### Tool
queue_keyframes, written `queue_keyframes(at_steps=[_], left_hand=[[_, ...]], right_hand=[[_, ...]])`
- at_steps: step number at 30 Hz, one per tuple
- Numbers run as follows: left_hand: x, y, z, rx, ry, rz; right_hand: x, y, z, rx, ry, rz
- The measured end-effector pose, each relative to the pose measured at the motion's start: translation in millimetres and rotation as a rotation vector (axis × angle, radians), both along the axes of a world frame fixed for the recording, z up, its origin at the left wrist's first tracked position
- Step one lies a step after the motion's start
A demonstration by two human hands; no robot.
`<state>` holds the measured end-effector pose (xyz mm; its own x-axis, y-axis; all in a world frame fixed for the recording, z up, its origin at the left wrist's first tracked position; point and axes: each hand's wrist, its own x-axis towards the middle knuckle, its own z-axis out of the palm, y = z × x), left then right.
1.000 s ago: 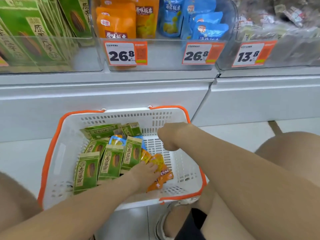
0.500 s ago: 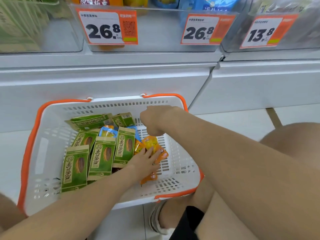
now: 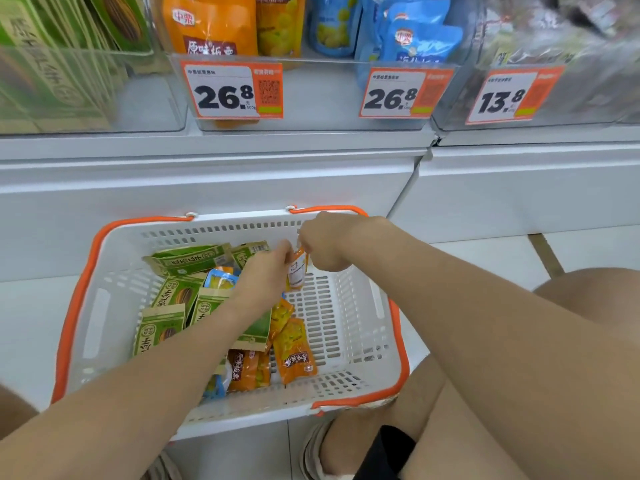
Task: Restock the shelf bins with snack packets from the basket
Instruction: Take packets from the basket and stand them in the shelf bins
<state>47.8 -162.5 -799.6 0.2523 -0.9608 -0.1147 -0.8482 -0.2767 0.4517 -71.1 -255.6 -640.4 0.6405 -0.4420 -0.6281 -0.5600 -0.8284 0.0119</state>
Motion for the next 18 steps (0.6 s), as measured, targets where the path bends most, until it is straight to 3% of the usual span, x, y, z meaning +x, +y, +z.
queue_keyframes(at_steps=[4,13,15,18], left_hand=[[9,2,32,-0.156,0.299,0.241],[-1,12,124,-0.236,1.017,0.498],[-1,17,140,-0.265,0.995,0.461],[11,25,156,-0.364,0.676,0.303]], right_hand=[[-4,-4,12,-0.025,-0.017,-0.031],[1,15,22,0.078,-0.176,-0.086],[3,18,28,0.001,-0.253,-0.081],[8,17,53,0.012,-0.332,-0.127]])
